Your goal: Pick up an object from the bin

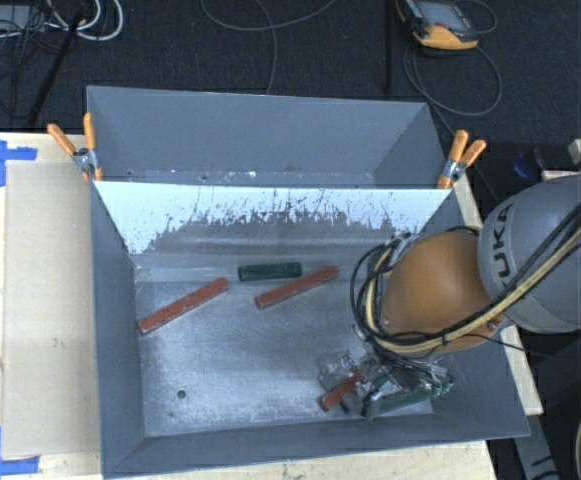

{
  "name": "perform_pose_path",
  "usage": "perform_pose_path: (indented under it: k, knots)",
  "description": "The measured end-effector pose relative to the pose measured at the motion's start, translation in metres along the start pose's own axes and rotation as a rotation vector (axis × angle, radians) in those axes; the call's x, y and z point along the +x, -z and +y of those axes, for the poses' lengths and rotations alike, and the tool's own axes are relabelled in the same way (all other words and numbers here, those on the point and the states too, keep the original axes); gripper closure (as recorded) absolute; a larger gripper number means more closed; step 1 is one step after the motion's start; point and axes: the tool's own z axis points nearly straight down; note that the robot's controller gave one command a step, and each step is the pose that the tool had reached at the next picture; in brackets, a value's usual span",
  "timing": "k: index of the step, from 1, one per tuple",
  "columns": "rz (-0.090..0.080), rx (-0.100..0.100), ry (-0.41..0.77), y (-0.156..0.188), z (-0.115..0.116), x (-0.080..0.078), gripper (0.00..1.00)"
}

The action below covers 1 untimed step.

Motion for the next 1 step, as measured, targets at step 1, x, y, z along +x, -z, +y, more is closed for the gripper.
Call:
perform_pose_path:
  k: [1]
  knots:
    - [-0.006,0.005,0.031,0.1443,-0.0261,-0.0021,1.00]
